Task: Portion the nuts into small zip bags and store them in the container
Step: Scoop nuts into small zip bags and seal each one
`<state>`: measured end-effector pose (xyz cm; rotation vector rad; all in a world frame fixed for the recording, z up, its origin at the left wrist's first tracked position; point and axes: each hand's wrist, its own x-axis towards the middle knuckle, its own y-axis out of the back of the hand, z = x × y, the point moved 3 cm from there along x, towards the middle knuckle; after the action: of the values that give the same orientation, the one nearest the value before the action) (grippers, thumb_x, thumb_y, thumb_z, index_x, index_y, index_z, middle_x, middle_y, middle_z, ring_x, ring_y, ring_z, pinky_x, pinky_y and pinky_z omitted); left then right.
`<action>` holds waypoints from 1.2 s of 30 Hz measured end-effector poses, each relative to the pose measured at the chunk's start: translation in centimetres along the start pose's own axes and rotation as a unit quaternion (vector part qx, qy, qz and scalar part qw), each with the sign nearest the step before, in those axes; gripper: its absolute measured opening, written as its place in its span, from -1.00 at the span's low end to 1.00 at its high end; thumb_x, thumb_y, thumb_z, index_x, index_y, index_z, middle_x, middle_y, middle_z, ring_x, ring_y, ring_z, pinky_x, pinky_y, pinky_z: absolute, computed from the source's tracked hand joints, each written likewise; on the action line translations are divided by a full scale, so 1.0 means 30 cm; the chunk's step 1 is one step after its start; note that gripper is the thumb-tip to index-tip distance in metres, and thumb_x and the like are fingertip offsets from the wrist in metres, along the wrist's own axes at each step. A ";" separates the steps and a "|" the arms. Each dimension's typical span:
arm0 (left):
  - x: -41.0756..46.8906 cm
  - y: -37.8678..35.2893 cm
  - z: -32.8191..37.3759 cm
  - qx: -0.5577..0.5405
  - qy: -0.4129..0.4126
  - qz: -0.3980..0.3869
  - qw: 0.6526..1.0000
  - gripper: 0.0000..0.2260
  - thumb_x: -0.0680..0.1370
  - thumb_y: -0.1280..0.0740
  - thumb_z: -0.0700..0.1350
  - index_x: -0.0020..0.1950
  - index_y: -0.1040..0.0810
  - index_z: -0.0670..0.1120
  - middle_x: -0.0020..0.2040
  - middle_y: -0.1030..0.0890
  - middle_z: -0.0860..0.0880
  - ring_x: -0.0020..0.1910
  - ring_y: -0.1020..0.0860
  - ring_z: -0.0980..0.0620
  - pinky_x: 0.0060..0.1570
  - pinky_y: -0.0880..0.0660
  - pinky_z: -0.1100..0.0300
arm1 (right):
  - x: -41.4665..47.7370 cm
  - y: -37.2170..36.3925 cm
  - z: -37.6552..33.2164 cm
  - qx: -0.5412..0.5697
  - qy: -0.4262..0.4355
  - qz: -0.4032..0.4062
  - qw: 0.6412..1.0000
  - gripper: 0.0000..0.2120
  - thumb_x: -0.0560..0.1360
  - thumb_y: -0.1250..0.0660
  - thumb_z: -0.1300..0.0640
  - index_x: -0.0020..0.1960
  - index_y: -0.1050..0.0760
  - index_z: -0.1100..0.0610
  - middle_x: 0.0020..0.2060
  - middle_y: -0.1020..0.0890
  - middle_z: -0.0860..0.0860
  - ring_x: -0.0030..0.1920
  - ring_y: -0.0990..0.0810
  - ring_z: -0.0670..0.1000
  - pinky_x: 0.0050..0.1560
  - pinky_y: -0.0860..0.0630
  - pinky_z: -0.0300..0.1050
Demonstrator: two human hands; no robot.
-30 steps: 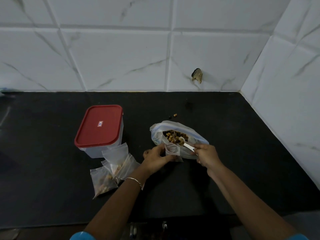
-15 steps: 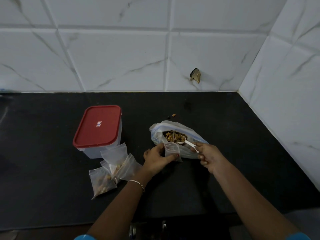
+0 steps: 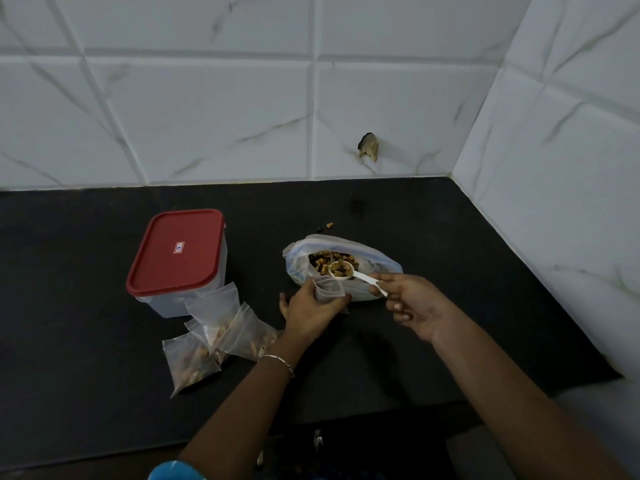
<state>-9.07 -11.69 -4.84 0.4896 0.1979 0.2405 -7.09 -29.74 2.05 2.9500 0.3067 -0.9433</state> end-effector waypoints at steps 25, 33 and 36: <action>0.033 -0.018 0.016 0.046 0.023 0.003 0.999 -0.64 0.46 -0.31 0.30 0.10 -0.48 0.10 0.03 -0.58 0.14 0.25 -0.48 0.03 0.47 0.10 -0.23 | 0.012 -0.049 -0.004 -0.179 0.191 0.085 0.961 -0.77 0.59 -0.23 0.25 0.03 -0.62 0.02 -0.07 -0.65 -0.04 -0.14 -0.47 -0.19 -0.06 -0.38 -0.23; 0.030 -0.025 0.013 0.037 0.017 0.008 0.999 -0.63 0.45 -0.30 0.32 0.11 -0.50 0.11 0.06 -0.63 0.14 0.25 -0.49 0.05 0.46 0.14 -0.24 | -0.019 -0.079 0.005 -0.578 0.499 0.178 0.621 -0.71 0.47 -0.32 0.26 0.15 -0.62 0.06 -0.05 -0.67 0.00 -0.08 -0.64 0.00 -0.11 -0.54 -0.09; 0.033 -0.029 0.007 0.039 0.015 0.008 0.999 -0.59 0.44 -0.28 0.35 0.12 -0.50 0.10 0.06 -0.64 0.13 0.24 -0.50 0.06 0.46 0.15 -0.25 | -0.030 -0.080 0.002 -0.620 0.537 0.179 0.544 -0.66 0.44 -0.23 0.23 0.15 -0.61 0.08 -0.06 -0.67 0.04 -0.09 -0.65 0.05 -0.12 -0.52 -0.04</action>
<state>-7.91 -12.26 -5.23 0.5659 0.2333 0.2573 -8.31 -27.57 2.59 1.5947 0.1857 0.9458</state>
